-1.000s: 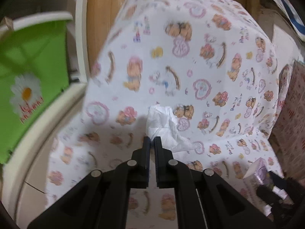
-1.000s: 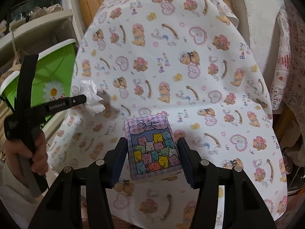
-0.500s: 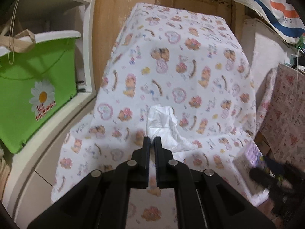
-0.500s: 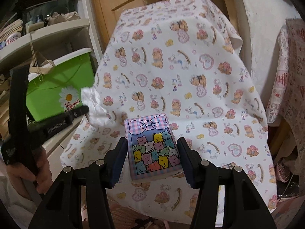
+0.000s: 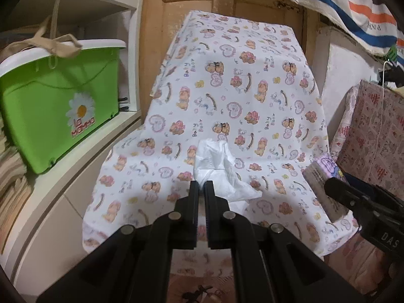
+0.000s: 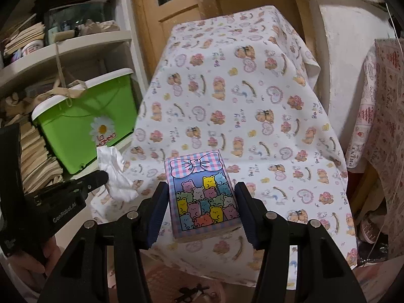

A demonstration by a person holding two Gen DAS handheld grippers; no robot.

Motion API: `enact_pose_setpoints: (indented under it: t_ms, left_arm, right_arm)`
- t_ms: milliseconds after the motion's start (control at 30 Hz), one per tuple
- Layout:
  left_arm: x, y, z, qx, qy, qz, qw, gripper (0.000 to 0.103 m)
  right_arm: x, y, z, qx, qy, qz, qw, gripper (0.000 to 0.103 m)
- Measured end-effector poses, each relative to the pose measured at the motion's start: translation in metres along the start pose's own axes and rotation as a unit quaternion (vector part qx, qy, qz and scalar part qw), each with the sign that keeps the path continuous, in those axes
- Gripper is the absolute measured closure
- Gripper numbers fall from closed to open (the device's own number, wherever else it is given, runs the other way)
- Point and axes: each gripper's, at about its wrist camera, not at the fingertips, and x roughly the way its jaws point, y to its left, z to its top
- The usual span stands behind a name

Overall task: Collect trash
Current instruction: 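Carry the tissue with the left tool while the right tool carries the box toward the basket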

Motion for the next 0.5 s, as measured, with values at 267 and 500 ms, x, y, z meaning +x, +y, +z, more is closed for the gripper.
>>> enact_pose_setpoints:
  t_ms: [267,500]
  left_arm:
    - [-0.022,0.021,-0.004,-0.039,0.000,-0.001,0.9992,0.099]
    - [-0.012,0.040,-0.018,-0.067,0.087,-0.085,0.9903,0.099]
  right_arm:
    - [-0.010,0.018,-0.016,0.002,0.016,0.030,0.999,0.047]
    - [-0.013,0.035,-0.034,-0.018,0.037,0.042,0.998,0.047]
